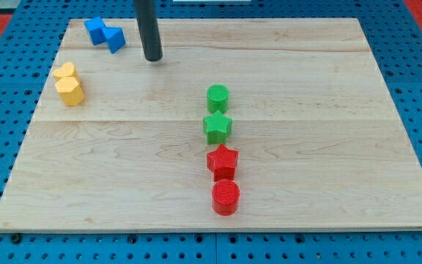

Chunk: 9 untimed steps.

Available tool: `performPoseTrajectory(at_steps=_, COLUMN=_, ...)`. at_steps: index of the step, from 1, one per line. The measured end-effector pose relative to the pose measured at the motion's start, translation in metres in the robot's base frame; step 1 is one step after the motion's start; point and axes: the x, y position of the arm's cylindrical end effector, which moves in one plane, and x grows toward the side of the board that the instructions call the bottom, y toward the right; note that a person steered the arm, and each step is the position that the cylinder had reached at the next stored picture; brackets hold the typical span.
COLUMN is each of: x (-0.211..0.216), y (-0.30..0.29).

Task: Move the green circle right a bit and down

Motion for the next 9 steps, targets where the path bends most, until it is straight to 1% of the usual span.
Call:
performPoseTrajectory(at_steps=1, x=0.032, y=-0.009)
performPoseTrajectory(at_steps=3, x=0.049, y=0.000)
performPoseTrajectory(at_steps=4, x=0.058, y=0.042)
performPoseTrajectory(at_steps=5, x=0.059, y=0.072)
performPoseTrajectory(at_steps=6, x=0.086, y=0.088)
performPoseTrajectory(at_steps=7, x=0.094, y=0.141)
performPoseTrajectory(at_steps=9, x=0.077, y=0.120)
